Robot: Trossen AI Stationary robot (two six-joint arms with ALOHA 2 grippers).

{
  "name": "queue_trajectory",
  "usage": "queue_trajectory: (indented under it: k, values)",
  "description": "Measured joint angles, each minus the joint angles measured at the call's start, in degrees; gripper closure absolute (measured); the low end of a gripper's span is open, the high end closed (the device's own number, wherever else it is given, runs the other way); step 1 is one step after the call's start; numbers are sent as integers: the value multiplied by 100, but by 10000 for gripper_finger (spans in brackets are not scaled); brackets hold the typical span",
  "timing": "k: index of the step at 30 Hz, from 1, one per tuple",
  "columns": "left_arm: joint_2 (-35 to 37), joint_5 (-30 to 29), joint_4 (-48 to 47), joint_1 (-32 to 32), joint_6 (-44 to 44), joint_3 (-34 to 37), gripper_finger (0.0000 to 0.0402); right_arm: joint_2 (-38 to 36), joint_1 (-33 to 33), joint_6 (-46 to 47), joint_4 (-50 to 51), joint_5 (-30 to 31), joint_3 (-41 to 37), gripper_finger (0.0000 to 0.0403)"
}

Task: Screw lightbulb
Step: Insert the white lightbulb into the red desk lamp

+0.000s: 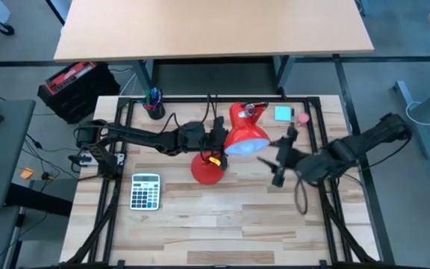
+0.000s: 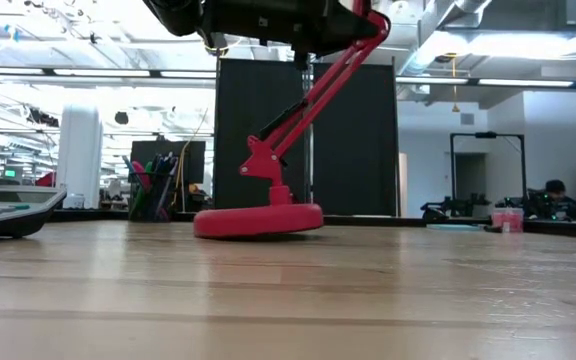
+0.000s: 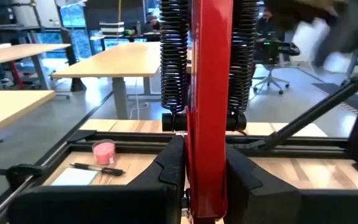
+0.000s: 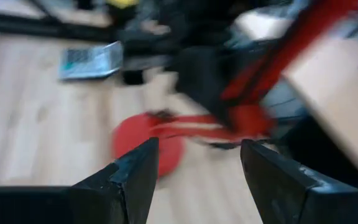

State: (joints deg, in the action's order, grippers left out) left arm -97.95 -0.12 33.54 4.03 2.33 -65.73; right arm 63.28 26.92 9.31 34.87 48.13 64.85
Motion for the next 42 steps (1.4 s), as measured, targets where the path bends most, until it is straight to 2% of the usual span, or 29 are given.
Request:
queue_trajectory:
  k: [4,8,12,18,26,30,34,38,42]
  values:
    - [0,32,34,0,-17,0,355,-649,-393,-710,-1243,-269,-450,168]
    - [0,30,114,0,-92,0,355,-1258,-1189,-1198,-2709,-1308,-1298,168]
    - [0,34,187,0,-111,0,355,-1509,-1960,-1363,-4112,-2495,-1960,171]
    - [0,37,176,12,-132,0,355,-1287,-2743,-1356,-4844,-3916,-2086,187]
    - [9,46,-63,13,-188,0,355,-519,-3377,-1325,-5045,-5067,-1621,200]
    - [9,50,-124,9,-188,0,355,-201,-3524,-1281,-4972,-5456,-1300,211]
    - [9,48,-229,9,-174,0,355,-29,-3581,-1277,-4520,-5573,-995,263]
    - [9,54,-344,19,-160,0,355,-17,-3562,-1324,-4173,-5646,-843,361]
    - [9,-20,-400,28,-133,-11,345,-29,-3548,-1365,-3904,-5687,-693,365]
